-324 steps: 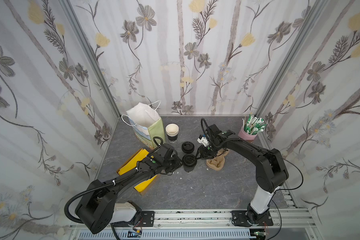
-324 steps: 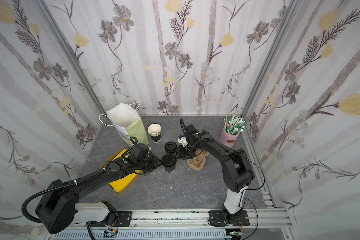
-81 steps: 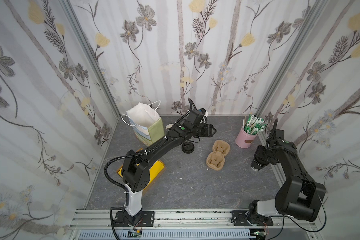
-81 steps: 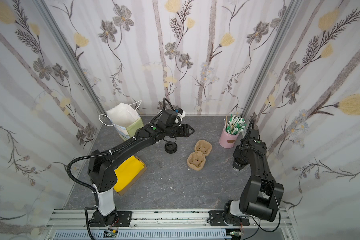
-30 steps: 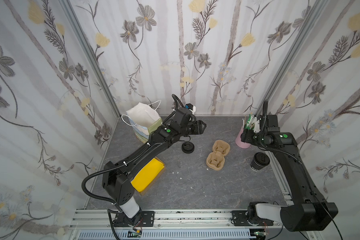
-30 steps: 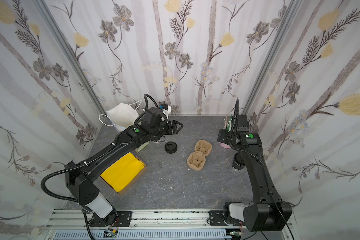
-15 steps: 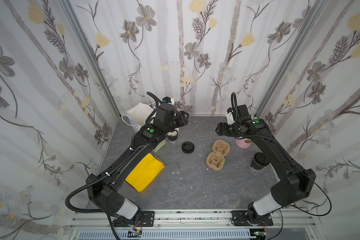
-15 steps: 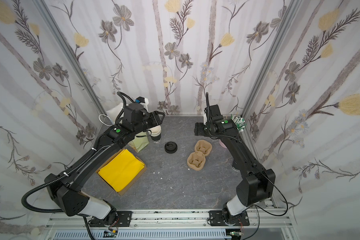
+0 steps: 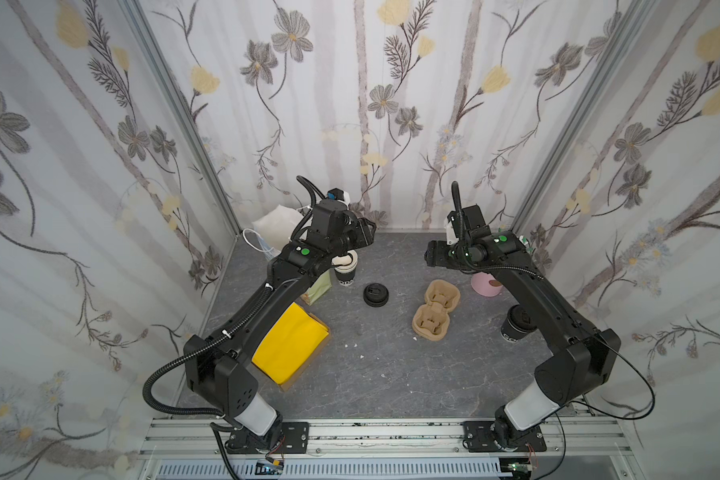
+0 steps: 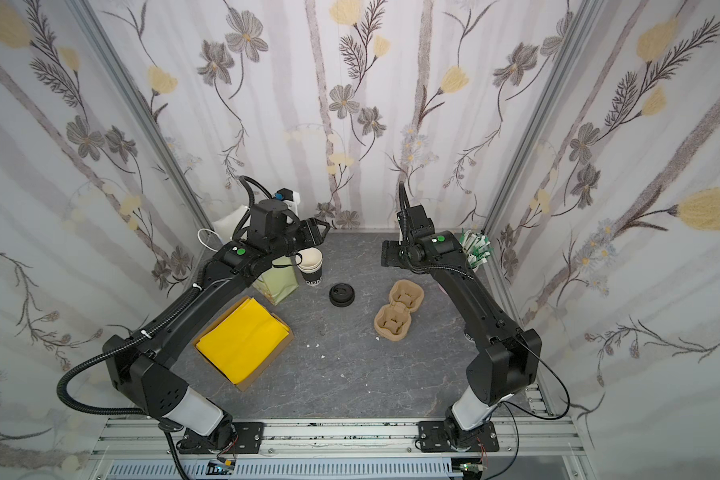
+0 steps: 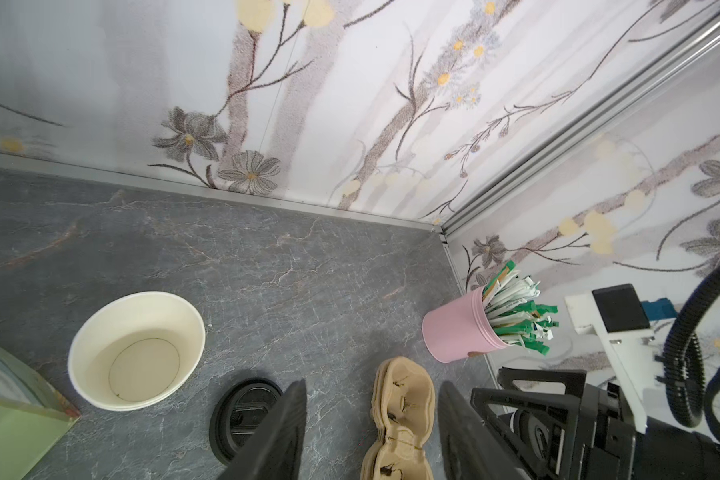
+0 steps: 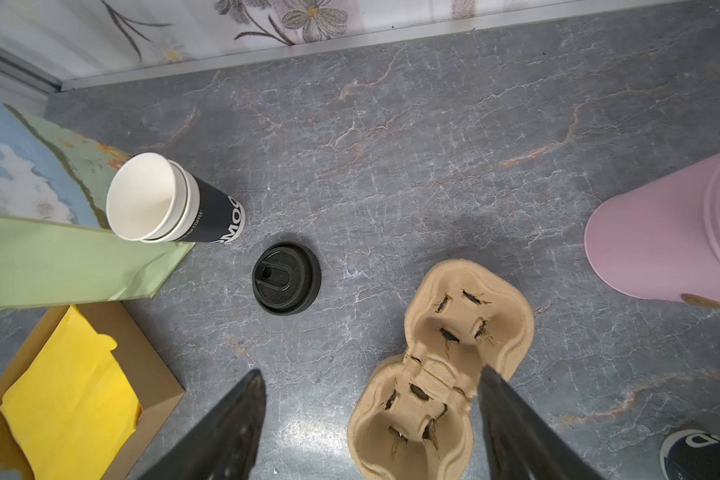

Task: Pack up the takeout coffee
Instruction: 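Move the right gripper over the pulp carrier while the left moves above the bag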

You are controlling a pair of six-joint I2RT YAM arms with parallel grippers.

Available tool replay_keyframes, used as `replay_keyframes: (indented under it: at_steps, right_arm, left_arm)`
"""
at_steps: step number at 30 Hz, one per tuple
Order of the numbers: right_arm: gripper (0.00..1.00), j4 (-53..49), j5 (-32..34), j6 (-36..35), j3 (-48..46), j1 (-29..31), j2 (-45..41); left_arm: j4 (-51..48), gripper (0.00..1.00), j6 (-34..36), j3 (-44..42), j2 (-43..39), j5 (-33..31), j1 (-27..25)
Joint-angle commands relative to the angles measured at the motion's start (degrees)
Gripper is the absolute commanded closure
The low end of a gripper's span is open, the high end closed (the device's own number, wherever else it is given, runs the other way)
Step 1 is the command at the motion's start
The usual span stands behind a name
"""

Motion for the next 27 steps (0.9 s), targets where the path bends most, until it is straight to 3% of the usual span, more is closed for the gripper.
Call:
replay_keyframes:
  at_steps: [1,7,15,19,27]
  right_arm:
    - [0.19,1.80,-0.63,4.04,-1.08,0.41,-1.64]
    - [0.19,5.33,-2.42,2.26,-4.64,0.40,-6.14]
    - [0.19,5.06,0.31,-2.25,-8.47,0.65,-12.88]
    - [0.18,9.25,3.32,-4.09,-14.86,0.75,-18.30]
    - [0.17,17.75,6.63,-4.96,-22.92,0.76,-28.98]
  left_arm:
    - [1.01,0.47,0.70,1.00,0.60,4.55,0.10]
    - [1.01,0.45,-2.67,0.51,1.27,6.93,-0.55]
    - [1.01,0.43,2.33,-4.01,-3.63,3.52,-3.84]
    - [0.99,0.40,7.39,-7.40,-6.61,3.24,-4.03]
    - [1.01,0.34,7.37,-13.49,-13.17,2.53,-2.83]
